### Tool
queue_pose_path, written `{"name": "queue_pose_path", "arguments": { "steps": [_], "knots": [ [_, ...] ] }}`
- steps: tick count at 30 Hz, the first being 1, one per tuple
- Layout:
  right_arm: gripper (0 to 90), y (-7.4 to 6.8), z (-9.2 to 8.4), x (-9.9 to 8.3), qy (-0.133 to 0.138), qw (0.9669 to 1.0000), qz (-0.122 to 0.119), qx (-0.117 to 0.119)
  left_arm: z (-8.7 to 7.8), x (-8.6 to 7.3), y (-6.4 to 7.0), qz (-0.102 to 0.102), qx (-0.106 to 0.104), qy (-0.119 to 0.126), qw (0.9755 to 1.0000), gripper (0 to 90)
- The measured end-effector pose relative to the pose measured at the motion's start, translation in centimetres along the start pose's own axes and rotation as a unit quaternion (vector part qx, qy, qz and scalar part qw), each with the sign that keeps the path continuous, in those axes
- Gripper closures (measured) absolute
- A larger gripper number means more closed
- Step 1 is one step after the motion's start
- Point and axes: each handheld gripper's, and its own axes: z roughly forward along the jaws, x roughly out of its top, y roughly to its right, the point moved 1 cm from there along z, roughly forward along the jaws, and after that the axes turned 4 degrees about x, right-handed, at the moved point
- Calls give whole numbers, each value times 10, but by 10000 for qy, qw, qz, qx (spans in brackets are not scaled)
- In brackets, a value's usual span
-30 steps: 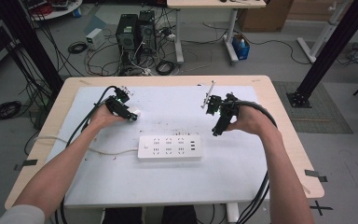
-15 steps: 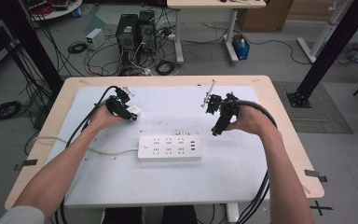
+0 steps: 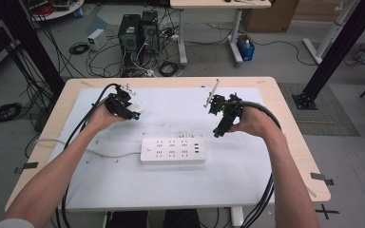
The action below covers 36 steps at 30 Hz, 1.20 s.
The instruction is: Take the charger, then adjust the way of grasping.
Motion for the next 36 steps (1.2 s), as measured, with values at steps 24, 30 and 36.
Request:
{"name": "queue_pose_path", "arguments": {
  "steps": [24,30,36],
  "knots": [
    [131,-7,-23,3,534,9983,215,90,-59,15,54,867,251,952,9914,425],
    [131,-8,-24,6,634,9975,252,178,-67,17,76,1110,356,1270,9850,425],
    [131,-12,-24,14,719,9968,268,225,-74,17,103,1415,524,1601,9755,425]
  ]
}}
